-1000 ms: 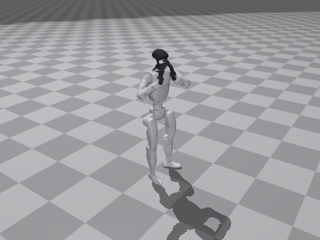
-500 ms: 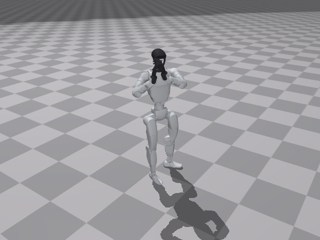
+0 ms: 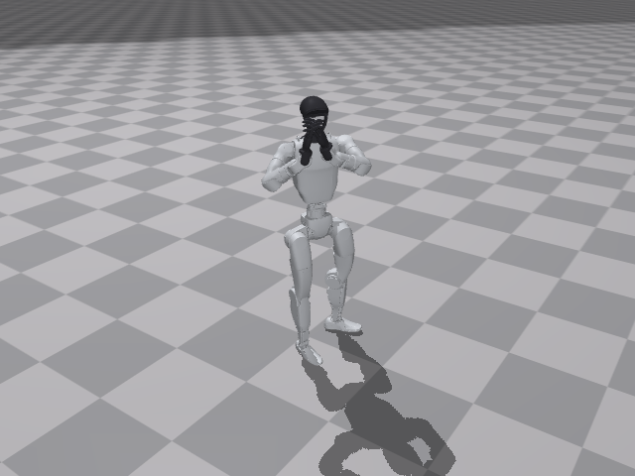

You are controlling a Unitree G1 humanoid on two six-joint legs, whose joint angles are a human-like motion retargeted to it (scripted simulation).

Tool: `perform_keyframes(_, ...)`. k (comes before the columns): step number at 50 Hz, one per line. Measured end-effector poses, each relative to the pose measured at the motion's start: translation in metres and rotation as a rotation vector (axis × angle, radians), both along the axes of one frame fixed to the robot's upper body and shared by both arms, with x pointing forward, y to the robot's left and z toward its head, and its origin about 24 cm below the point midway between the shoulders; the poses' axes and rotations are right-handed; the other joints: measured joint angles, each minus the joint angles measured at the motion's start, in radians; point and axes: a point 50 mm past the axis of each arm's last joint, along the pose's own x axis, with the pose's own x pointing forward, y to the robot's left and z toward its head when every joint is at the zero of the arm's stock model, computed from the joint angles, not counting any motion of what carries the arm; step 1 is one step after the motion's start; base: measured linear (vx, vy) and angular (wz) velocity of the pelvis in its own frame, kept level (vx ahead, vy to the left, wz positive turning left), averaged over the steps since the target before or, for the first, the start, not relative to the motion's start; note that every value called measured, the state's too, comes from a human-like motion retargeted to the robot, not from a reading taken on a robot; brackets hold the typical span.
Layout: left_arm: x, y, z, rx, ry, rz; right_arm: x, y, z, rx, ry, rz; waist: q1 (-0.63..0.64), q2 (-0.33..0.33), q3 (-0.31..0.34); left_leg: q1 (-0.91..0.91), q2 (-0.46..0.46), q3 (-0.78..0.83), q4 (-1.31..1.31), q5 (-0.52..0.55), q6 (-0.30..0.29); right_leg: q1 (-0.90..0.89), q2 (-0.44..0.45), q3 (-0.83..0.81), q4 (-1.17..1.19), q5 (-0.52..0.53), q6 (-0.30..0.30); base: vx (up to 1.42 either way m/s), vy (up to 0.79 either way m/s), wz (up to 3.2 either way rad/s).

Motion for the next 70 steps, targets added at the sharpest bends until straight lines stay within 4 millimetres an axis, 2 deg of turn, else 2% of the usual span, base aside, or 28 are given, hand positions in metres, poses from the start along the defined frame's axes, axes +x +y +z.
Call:
perform_keyframes(2,0.004,0.012,0.002,0.021,-0.051,0.042,-0.001,-0.008,0.002,-0.001,-0.002,-0.013,-0.004,0.005,0.003,0.000,0.001,-0.001,0.002,0.000,0.000,0.000,0.000,0.000,0.003,-0.004,0.000,0.00,0.00,0.00)
perform_keyframes(5,0.008,0.031,0.005,-0.036,-0.040,0.074,0.000,-0.028,0.003,0.139,0.019,0.002,-0.008,0.007,0.007,0.002,0.002,-0.003,0.003,0.000,0.001,0.003,-0.002,-0.002,0.004,-0.009,0.000,0.00,0.00,0.00)
perform_keyframes(7,0.008,0.026,0.004,-0.047,0.000,0.045,0.001,-0.028,0.004,0.167,0.024,0.007,-0.007,0.003,0.004,0.002,0.001,-0.004,0.004,-0.001,0.003,0.004,-0.003,-0.003,0.004,-0.012,0.000,0.00,0.00,0.00)
perform_keyframes(10,0.002,0.003,-0.001,-0.008,0.040,-0.019,-0.001,-0.002,0.002,0.049,0.051,0.072,-0.006,-0.004,-0.004,0.002,0.001,-0.006,0.007,-0.001,0.005,0.007,-0.006,-0.006,0.003,-0.017,0.000,0.00,0.00,0.00)
perform_keyframes(12,0.000,0.000,-0.001,-0.024,0.029,-0.009,0.000,0.004,0.000,0.049,0.036,0.076,-0.009,-0.005,-0.005,-0.001,0.003,-0.010,0.009,0.000,0.006,0.007,-0.007,-0.011,0.002,-0.019,0.000,0.00,0.00,0.00)
perform_keyframes(15,0.003,0.011,0.002,-0.005,-0.016,0.025,0.003,-0.006,0.001,0.044,0.048,0.055,-0.010,-0.002,-0.002,-0.007,0.005,-0.021,0.014,0.001,0.007,0.007,-0.008,-0.023,0.004,-0.022,0.000,0.00,0.00,0.07)
perform_keyframes(18,0.008,0.031,0.004,-0.047,-0.003,0.053,0.004,-0.028,0.002,0.148,0.062,0.029,-0.002,-0.006,0.003,-0.017,0.006,-0.039,0.020,0.001,0.007,0.008,-0.014,-0.041,0.007,-0.026,0.000,0.00,0.00,0.30)
perform_keyframes(20,0.009,0.033,0.003,-0.051,0.010,0.058,0.003,-0.030,0.000,0.181,0.069,0.047,0.007,-0.012,0.003,-0.025,0.005,-0.055,0.023,0.000,0.009,0.007,-0.020,-0.056,0.011,-0.030,0.000,0.00,0.03,0.42)
perform_keyframes(25,0.002,0.007,-0.008,-0.005,0.014,0.028,-0.006,0.016,-0.015,0.030,0.182,0.285,0.035,-0.033,-0.001,-0.052,-0.008,-0.114,0.032,-0.008,0.020,0.005,-0.049,-0.104,0.029,-0.048,0.000,0.00,0.08,0.60)
perform_keyframes(28,0.003,0.026,-0.007,-0.023,-0.072,0.097,-0.015,0.005,-0.015,0.133,0.112,0.306,0.053,-0.044,0.013,-0.070,-0.020,-0.161,0.035,-0.010,0.019,0.006,-0.071,-0.141,0.044,-0.061,0.000,0.00,0.11,0.82)
perform_keyframes(30,0.004,0.047,-0.008,-0.037,-0.109,0.161,-0.020,-0.013,-0.014,0.193,0.118,0.338,0.069,-0.052,0.020,-0.083,-0.032,-0.198,0.039,-0.013,0.019,0.010,-0.091,-0.173,0.055,-0.071,0.000,0.01,0.14,0.96)
perform_keyframes(33,0.009,0.059,-0.015,-0.066,-0.045,0.186,-0.025,-0.025,-0.014,0.296,0.112,0.367,0.109,-0.070,0.021,-0.102,-0.053,-0.255,0.043,-0.018,0.021,0.020,-0.124,-0.223,0.067,-0.084,0.000,0.02,0.16,1.02)
perform_keyframes(35,0.010,0.049,-0.020,-0.029,0.018,0.130,-0.027,-0.011,-0.013,0.234,0.120,0.395,0.136,-0.085,0.017,-0.113,-0.071,-0.296,0.045,-0.021,0.024,0.030,-0.148,-0.259,0.076,-0.095,0.000,0.03,0.17,1.11)
perform_keyframes(38,0.011,0.031,-0.024,-0.038,0.061,0.067,-0.030,0.020,-0.009,0.117,0.048,0.371,0.173,-0.106,0.013,-0.127,-0.098,-0.360,0.044,-0.022,0.024,0.048,-0.183,-0.317,0.090,-0.112,0.000,0.04,0.16,1.16)
perform_keyframes(41,0.015,0.042,-0.021,-0.064,0.035,0.113,-0.029,0.026,-0.008,0.104,0.062,0.411,0.211,-0.124,0.014,-0.137,-0.124,-0.426,0.041,-0.022,0.024,0.071,-0.214,-0.379,0.103,-0.127,0.000,0.05,0.14,1.19)
perform_keyframes(45,0.018,0.078,-0.019,-0.104,0.014,0.207,-0.030,0.008,-0.002,0.133,0.016,0.353,0.270,-0.144,0.017,-0.148,-0.148,-0.509,0.030,-0.015,0.019,0.101,-0.240,-0.461,0.114,-0.140,-0.001,0.05,0.10,1.12)
perform_keyframes(47,0.019,0.084,-0.021,-0.124,0.040,0.211,-0.031,0.008,0.001,0.184,0.003,0.364,0.305,-0.152,0.015,-0.154,-0.154,-0.545,0.021,-0.010,0.016,0.112,-0.244,-0.498,0.117,-0.144,-0.003,0.05,0.06,0.98)
perform_keyframes(50,0.013,0.073,-0.018,-0.094,0.058,0.148,-0.029,0.038,0.003,0.094,0.036,0.407,0.356,-0.164,0.007,-0.160,-0.163,-0.594,0.006,-0.003,0.011,0.127,-0.250,-0.549,0.123,-0.149,-0.009,0.06,0.06,0.91)
perform_keyframes(52,0.011,0.070,-0.012,-0.116,0.011,0.176,-0.027,0.059,0.008,0.035,-0.018,0.370,0.383,-0.169,0.004,-0.163,-0.169,-0.626,-0.005,0.003,0.005,0.135,-0.254,-0.581,0.130,-0.154,-0.012,0.07,0.06,0.87)
perform_keyframes(53,0.011,0.073,-0.011,-0.125,-0.007,0.202,-0.028,0.063,0.011,0.025,-0.037,0.362,0.398,-0.172,0.000,-0.164,-0.171,-0.641,-0.009,0.005,0.003,0.138,-0.255,-0.596,0.134,-0.155,-0.015,0.07,0.06,0.83)
perform_keyframes(55,0.014,0.082,-0.008,-0.121,-0.019,0.239,-0.026,0.067,0.015,-0.013,-0.020,0.384,0.427,-0.177,-0.003,-0.167,-0.176,-0.671,-0.018,0.009,0.000,0.146,-0.259,-0.627,0.141,-0.159,-0.022,0.07,0.06,0.81)
perform_keyframes(57,0.018,0.095,-0.005,-0.136,-0.001,0.260,-0.021,0.060,0.018,-0.006,-0.013,0.363,0.454,-0.185,-0.004,-0.168,-0.181,-0.699,-0.029,0.014,-0.006,0.153,-0.263,-0.656,0.150,-0.162,-0.029,0.07,0.07,0.79)
perform_keyframes(60,0.022,0.105,-0.001,-0.181,0.010,0.303,-0.016,0.046,0.021,0.100,-0.031,0.313,0.494,-0.195,-0.007,-0.168,-0.190,-0.737,-0.045,0.021,-0.013,0.162,-0.270,-0.697,0.164,-0.167,-0.039,0.08,0.07,0.72)
perform_keyframes(62,0.021,0.097,0.000,-0.155,0.007,0.286,-0.017,0.055,0.021,0.090,-0.020,0.338,0.516,-0.202,-0.011,-0.167,-0.195,-0.759,-0.055,0.025,-0.017,0.167,-0.276,-0.720,0.174,-0.170,-0.046,0.08,0.08,0.62)
perform_keyframes(65,0.013,0.084,-0.004,-0.124,-0.028,0.255,-0.027,0.079,0.020,0.002,-0.074,0.359,0.532,-0.213,-0.030,-0.170,-0.203,-0.787,-0.068,0.028,-0.022,0.168,-0.287,-0.751,0.191,-0.172,-0.052,0.08,0.08,0.53)
perform_keyframes(68,0.008,0.092,-0.006,-0.123,-0.091,0.293,-0.033,0.080,0.017,-0.047,-0.107,0.370,0.551,-0.224,-0.034,-0.175,-0.211,-0.810,-0.070,0.026,-0.027,0.171,-0.295,-0.777,0.202,-0.170,-0.059,0.08,0.09,0.43)
perform_keyframes(70,0.004,0.103,-0.005,-0.140,-0.100,0.304,-0.034,0.069,0.016,-0.061,-0.122,0.351,0.572,-0.229,-0.022,-0.175,-0.215,-0.824,-0.070,0.023,-0.032,0.176,-0.301,-0.793,0.210,-0.169,-0.063,0.07,0.09,0.36)
